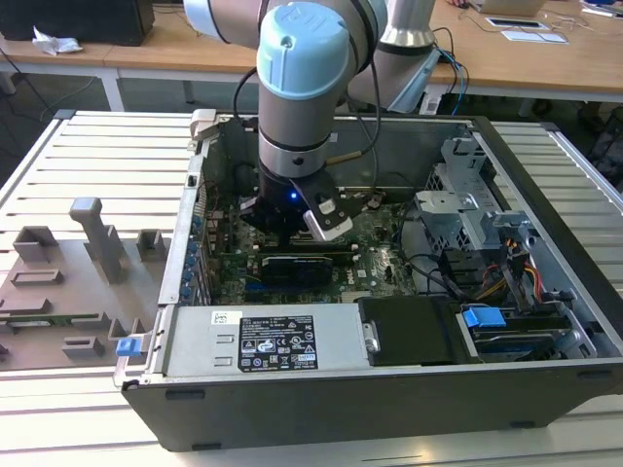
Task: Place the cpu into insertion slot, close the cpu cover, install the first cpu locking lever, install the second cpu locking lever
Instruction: 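Install the second cpu locking lever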
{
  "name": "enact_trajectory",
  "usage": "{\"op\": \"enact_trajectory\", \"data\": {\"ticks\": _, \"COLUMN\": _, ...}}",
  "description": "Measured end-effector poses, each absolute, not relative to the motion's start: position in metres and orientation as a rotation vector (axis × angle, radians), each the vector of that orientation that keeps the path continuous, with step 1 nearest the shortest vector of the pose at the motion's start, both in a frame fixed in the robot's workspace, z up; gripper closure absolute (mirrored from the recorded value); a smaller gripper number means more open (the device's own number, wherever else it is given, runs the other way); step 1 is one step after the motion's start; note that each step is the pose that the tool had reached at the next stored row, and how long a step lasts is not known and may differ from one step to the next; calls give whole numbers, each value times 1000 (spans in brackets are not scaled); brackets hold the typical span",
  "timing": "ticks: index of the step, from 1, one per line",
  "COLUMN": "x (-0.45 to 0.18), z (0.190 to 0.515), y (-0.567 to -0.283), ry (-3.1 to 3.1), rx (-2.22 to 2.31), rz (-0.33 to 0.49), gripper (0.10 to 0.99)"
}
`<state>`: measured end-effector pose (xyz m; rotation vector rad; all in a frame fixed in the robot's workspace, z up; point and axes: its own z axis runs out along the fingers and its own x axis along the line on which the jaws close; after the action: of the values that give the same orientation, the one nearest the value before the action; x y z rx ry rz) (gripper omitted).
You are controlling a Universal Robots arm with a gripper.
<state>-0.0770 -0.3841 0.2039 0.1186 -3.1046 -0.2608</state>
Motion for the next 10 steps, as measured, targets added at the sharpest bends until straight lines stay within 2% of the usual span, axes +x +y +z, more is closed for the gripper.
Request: {"op": "enact_trajectory", "data": {"ticks": 10, "x": -80, "z": 200, "y": -379, "ry": -3107, "rx": 140, "rz": -272, "gripper": 980}}
